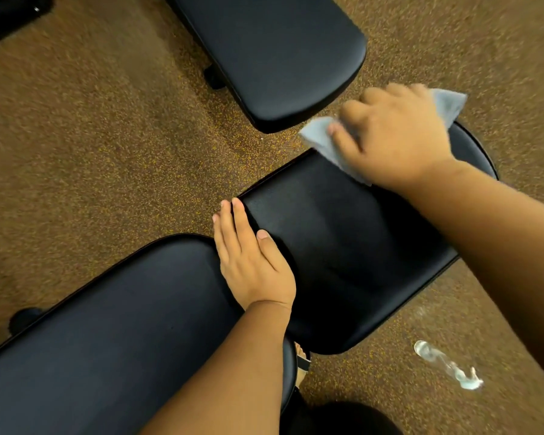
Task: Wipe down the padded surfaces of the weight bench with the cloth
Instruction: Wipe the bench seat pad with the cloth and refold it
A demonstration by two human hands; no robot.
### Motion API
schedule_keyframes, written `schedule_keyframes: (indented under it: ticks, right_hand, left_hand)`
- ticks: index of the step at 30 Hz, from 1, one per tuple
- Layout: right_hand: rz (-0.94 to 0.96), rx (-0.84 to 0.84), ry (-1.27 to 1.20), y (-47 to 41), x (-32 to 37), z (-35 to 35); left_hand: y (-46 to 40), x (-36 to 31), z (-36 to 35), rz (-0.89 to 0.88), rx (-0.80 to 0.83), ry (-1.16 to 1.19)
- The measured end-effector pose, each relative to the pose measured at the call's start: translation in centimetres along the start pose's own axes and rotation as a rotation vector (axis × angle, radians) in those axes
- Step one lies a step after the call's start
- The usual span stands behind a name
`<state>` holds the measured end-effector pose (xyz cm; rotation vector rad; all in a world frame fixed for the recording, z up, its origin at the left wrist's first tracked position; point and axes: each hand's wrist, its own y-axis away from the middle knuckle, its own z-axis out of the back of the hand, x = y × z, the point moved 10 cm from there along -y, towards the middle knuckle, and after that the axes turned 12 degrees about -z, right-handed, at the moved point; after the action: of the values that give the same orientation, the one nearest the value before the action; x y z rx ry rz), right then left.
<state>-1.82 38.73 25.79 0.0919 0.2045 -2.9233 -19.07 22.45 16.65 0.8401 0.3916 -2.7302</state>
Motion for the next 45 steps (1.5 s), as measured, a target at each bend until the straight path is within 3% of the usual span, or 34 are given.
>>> schedule_keyframes:
  ticks: [3,5,9,12,14,16,19,23,27,33,38,45]
  right_hand:
    - [-0.242,-0.008,0.037,-0.2,-1.3,-0.1]
    - [-0.288,-0.01,0.034,0.9,0.5,-0.4]
    - [0.01,0.085,0.006,4.6,6.2,-1.8]
    - [0.178,0.136,0.037,5.4,5.6,-1.9]
    - [0.105,0.129,0.066,4.0,2.7,-1.7]
    - [-0.084,0.126,0.055,2.4,-0.5,-1.3]
    - [-0.306,0.09,0.019,3.1,-0.6,-0.8]
    - [-0.183,0.113,-0.054,9.9,5.3,-1.3]
    - [-0.116,0.158,-0.056,13.9,4.8,-1.2]
    - [-0.257,0.087,-0.029,5.8,-0.7,-0.7]
    - [-0.31,0.135,-0.05,1.5,-2.9,-1.2]
    - [-0.304,0.157,-0.083,13.6,-2.1,-0.4]
  left_hand:
    - [0.0,-0.1,0.1,0.003,-0.004,-0.001]
    - [0.0,0.0,0.2,0.009,-0.004,-0.002]
    - [-0.1,0.0,0.1,-0.011,-0.006,0.011]
    - [-0.1,0.2,0.0,-0.006,-0.003,0.016]
    - [-0.1,0.1,-0.1,-0.009,0.003,0.013]
    - [-0.1,0.1,-0.1,-0.011,0.004,0.008]
    - [-0.2,0.1,0.0,-0.019,-0.003,0.009]
    - [-0.3,0.0,0.0,-0.023,-0.002,0.028]
    - [-0.2,0.0,-0.1,-0.011,-0.005,0.026]
    - [-0.1,-0.1,0.2,0.016,-0.001,0.012]
    - [0.1,-0.1,0.4,0.044,0.006,-0.009]
    - [0.3,-0.5,0.1,0.143,0.157,-0.176]
